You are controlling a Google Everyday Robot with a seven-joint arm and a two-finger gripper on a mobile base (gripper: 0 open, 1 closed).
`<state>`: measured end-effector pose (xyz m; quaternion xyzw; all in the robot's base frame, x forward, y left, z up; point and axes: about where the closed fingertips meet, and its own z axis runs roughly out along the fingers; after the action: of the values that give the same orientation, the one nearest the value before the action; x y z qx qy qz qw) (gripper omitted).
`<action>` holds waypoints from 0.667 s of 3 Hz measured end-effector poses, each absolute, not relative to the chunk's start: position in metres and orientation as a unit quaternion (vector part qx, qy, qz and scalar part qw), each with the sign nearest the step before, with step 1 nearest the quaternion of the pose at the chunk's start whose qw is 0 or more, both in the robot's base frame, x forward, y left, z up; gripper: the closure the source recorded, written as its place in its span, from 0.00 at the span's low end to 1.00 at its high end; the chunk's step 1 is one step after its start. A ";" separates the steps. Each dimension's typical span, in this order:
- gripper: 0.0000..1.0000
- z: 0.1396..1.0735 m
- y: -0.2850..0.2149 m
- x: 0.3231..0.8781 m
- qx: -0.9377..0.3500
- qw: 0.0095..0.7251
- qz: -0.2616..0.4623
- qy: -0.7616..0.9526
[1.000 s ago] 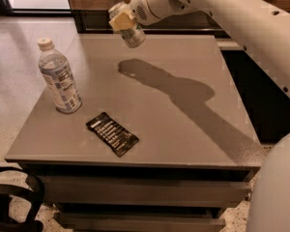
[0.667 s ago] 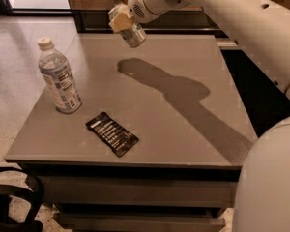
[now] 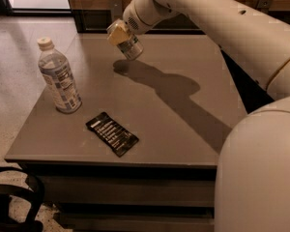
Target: Knock 7up can over
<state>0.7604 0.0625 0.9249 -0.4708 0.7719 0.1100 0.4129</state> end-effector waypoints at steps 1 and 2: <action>1.00 0.902 0.073 0.761 -0.479 0.386 0.130 0.778; 1.00 0.876 0.085 0.765 -0.500 0.336 0.135 0.787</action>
Offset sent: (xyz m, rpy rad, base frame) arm 0.0058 0.0223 -0.0587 -0.1072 0.2067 0.0834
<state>0.7652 0.0847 0.8758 -0.4996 0.7868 0.1346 0.3365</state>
